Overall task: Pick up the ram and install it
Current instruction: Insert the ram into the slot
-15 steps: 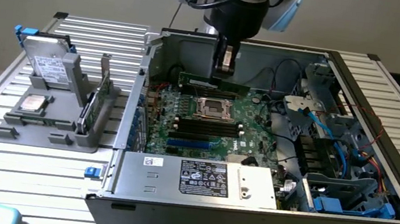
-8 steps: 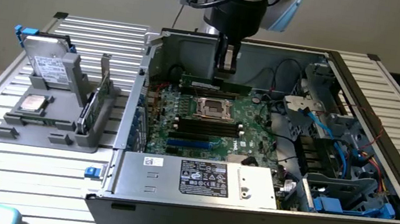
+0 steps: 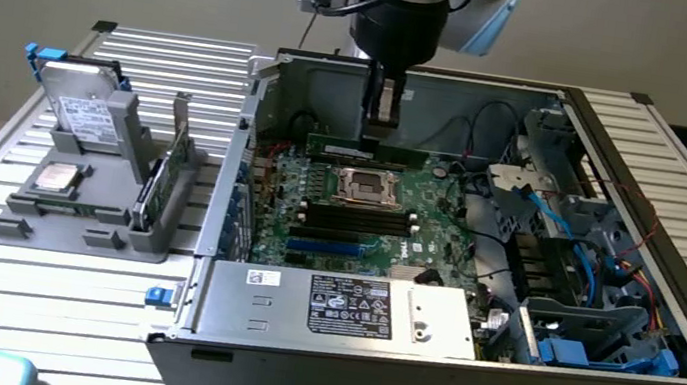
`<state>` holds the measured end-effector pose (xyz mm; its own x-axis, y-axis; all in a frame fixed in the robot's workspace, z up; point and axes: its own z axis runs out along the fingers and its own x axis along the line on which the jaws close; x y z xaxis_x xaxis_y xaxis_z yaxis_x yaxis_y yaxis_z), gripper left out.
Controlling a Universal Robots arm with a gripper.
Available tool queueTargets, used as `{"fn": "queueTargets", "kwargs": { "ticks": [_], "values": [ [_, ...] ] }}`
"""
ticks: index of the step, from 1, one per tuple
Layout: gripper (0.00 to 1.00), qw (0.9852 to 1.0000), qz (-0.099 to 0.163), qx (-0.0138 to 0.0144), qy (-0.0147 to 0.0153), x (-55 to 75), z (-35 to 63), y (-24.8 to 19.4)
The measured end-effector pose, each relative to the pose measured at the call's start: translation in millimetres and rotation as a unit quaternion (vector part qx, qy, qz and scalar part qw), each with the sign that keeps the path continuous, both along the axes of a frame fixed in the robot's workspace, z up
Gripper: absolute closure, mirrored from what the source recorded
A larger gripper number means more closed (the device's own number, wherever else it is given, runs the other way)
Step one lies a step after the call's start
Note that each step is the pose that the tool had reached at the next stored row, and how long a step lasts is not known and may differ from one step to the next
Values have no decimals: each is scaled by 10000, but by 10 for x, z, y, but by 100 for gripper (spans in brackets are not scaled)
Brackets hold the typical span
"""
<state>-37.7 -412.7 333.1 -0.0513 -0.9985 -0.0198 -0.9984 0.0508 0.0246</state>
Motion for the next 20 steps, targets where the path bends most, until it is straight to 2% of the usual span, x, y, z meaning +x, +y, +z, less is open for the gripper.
{"fn": "queueTargets", "kwargs": {
  "ticks": [3, 10, 15, 20],
  "values": [
    [88, 10000, 55, -7, -37, -2, -38, 13],
    [88, 10000, 68, -4, -54, -33, -163, 11],
    [88, 10000, 64, 30, -70, -34, -248, -8],
    [88, 9999, 63, 81, -83, -34, -328, -41]
  ]
}}
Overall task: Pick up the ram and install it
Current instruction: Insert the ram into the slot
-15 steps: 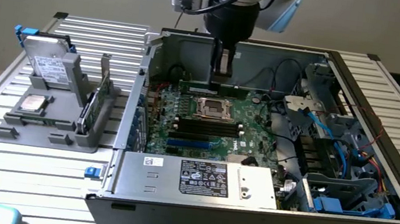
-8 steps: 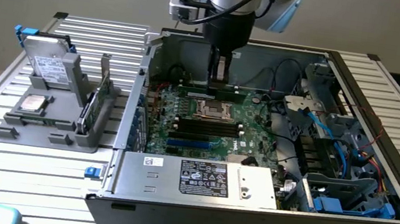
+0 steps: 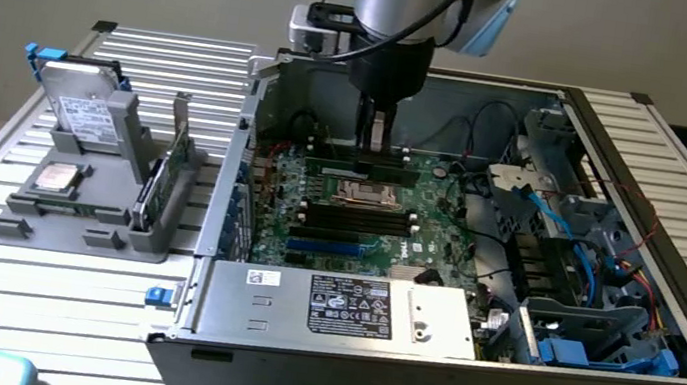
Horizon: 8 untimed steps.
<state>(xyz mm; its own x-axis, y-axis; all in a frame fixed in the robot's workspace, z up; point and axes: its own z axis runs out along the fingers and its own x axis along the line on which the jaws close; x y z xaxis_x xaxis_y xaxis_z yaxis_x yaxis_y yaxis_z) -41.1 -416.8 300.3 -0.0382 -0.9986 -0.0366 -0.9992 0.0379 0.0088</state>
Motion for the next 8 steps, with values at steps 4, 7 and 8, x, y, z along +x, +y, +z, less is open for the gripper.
{"fn": "queueTargets", "kwargs": {
  "ticks": [4, 7, 8],
  "values": [
    [88, 10000, 0, 39, -7, 1, -69, -37],
    [88, 10000, 0, 54, -13, 2, -124, -66],
    [88, 10000, 0, 54, -17, 2, -140, -68]
  ]
}}
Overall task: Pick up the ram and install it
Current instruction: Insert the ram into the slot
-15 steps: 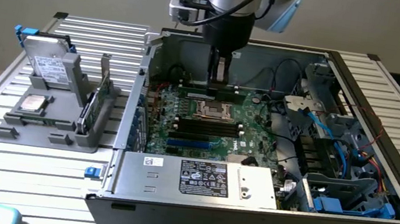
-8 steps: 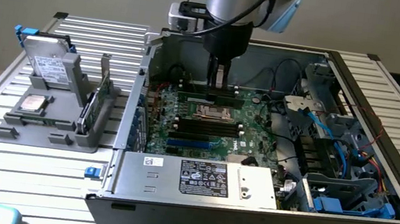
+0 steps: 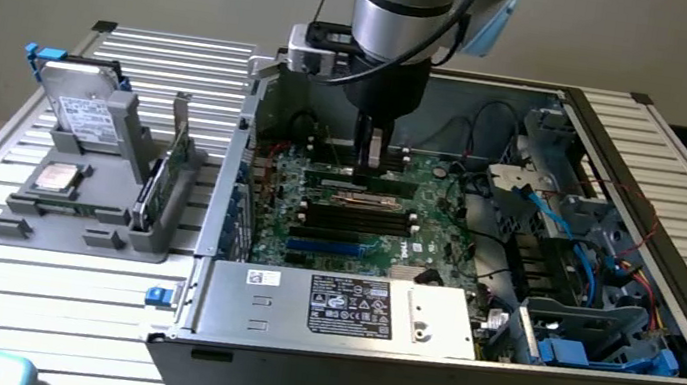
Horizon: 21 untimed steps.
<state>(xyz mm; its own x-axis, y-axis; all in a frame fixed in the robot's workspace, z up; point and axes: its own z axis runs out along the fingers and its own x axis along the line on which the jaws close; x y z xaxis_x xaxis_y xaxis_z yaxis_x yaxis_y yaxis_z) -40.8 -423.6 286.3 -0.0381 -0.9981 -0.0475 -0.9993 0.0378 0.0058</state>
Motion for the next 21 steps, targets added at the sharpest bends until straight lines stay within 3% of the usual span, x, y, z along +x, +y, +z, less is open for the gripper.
{"fn": "queueTargets", "kwargs": {
  "ticks": [5, 9, 14, 17, 21],
  "values": [
    [88, 10000, 10, -14, -8, 16, -33, -3],
    [88, 10000, 18, -13, -50, 77, -54, -5],
    [88, 10000, 19, 2, -76, 114, -117, -32],
    [88, 10000, 15, 16, -85, 114, -171, -46],
    [88, 10000, 15, 9, -85, 114, -178, -47]
  ]
}}
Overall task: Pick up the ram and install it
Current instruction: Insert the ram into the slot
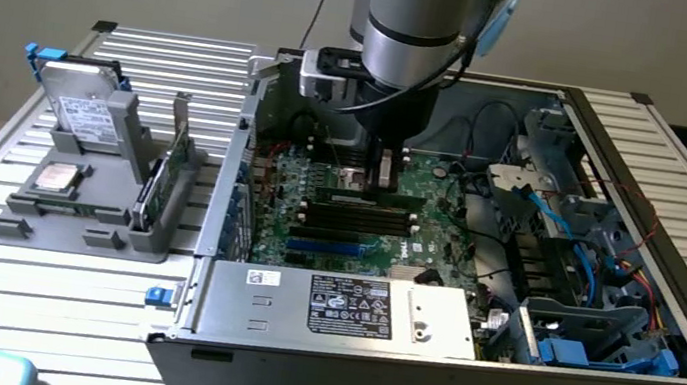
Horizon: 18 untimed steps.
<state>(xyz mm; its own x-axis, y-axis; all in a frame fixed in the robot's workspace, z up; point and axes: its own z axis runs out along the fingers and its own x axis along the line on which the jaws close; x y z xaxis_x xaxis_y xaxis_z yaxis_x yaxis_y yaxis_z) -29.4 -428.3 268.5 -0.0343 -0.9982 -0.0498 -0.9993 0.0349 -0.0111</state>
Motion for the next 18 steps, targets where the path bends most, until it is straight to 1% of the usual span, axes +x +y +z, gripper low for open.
{"fn": "queueTargets", "kwargs": {
  "ticks": [3, 5, 6, 8, 11, 13, 16, 18],
  "values": [
    [88, 10000, 1, 3, -3, 1, -45, 12],
    [88, 10000, 1, 13, -2, 0, -82, 14],
    [88, 10000, 0, 17, -2, -2, -96, 21],
    [88, 10000, 0, 18, -3, -15, -128, 45],
    [88, 10000, 0, 19, -2, -41, -182, 67],
    [88, 10000, 0, 19, -2, -66, -219, 68],
    [88, 10000, 1, 19, 10, -72, -273, 68],
    [88, 10000, 0, 19, 13, -72, -309, 68]
  ]
}}
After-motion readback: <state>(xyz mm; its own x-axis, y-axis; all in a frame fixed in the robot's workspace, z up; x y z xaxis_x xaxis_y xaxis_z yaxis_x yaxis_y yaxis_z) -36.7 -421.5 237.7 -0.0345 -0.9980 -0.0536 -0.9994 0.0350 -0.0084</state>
